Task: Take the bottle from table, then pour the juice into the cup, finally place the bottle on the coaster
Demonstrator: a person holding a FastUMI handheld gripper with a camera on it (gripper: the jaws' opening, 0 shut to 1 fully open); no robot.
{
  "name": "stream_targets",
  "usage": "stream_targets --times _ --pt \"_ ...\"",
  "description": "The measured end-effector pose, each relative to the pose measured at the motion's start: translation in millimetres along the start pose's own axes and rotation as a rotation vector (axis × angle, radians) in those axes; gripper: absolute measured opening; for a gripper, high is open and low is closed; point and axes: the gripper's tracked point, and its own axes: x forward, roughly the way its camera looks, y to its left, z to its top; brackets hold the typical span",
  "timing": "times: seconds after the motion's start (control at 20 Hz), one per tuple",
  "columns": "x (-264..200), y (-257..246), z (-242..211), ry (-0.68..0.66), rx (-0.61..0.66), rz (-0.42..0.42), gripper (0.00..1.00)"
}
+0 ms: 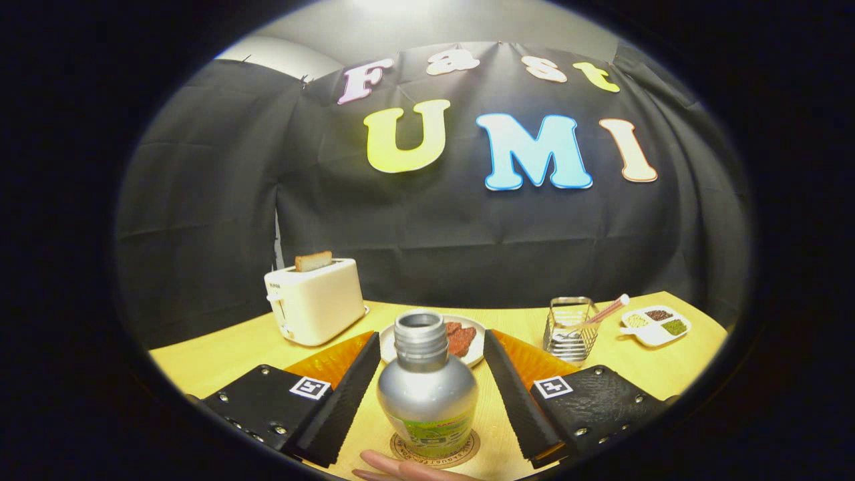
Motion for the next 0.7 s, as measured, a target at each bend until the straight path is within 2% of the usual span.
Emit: stream_targets --times 0.2,0.4,0.7 --pt "-40 -17 62 -0.048 -0.025 -0.025 0.95" --pt "-86 -49 125 -0.086 -0.093 -0.092 0.95" --pt "-148 -102 195 -0.146 -0.086 -0.193 0.95"
